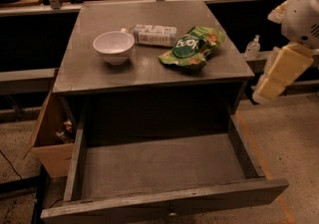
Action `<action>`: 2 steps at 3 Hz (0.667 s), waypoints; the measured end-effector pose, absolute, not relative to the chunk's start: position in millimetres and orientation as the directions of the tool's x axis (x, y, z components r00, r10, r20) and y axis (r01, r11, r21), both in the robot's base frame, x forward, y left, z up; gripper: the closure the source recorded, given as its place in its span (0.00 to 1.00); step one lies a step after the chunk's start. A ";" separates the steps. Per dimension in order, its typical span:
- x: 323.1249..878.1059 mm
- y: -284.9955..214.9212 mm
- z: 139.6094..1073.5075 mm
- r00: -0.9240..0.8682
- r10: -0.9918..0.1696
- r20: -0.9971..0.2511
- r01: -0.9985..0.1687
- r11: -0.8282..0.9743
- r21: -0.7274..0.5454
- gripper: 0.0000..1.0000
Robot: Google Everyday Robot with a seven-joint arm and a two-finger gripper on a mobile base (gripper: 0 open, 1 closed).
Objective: Place blue plastic bottle into top drawer
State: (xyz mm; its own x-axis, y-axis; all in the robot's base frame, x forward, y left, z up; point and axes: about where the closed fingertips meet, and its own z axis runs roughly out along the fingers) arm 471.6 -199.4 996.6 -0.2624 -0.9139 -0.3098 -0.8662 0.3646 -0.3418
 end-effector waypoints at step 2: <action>566.8 -145.4 1007.4 -0.181 -0.818 -0.546 -0.851 0.409 -0.330 0.00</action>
Offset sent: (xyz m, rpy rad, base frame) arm 0.1588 0.0866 0.0104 0.4851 -0.1285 0.0402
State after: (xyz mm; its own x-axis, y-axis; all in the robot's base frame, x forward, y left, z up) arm 566.8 -145.4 1007.4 -0.1813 -0.8177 -0.5464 -0.8505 0.4093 -0.3303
